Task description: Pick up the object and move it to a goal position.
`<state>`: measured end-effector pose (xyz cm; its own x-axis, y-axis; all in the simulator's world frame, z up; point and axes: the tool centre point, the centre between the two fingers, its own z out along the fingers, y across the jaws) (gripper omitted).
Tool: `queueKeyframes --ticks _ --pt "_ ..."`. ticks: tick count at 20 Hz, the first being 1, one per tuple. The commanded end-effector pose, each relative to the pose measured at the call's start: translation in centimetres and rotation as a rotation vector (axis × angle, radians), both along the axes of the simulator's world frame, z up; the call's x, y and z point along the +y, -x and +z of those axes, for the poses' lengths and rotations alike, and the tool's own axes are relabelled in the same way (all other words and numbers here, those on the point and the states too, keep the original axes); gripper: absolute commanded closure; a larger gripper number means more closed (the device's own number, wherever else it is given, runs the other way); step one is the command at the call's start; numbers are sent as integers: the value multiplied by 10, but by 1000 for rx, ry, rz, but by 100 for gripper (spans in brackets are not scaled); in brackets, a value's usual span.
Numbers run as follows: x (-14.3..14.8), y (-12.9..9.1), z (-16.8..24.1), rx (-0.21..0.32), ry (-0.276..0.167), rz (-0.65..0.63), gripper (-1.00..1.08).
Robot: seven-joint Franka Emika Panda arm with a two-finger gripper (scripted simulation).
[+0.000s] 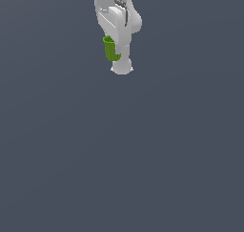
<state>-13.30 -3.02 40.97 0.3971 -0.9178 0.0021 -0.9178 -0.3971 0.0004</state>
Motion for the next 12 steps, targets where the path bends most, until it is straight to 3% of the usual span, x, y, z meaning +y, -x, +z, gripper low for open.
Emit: queueKeyframes --ticks 1,12 --pt "3 3 16 0 0 0 108" --pt "9 6 45 0 -2 2 108"
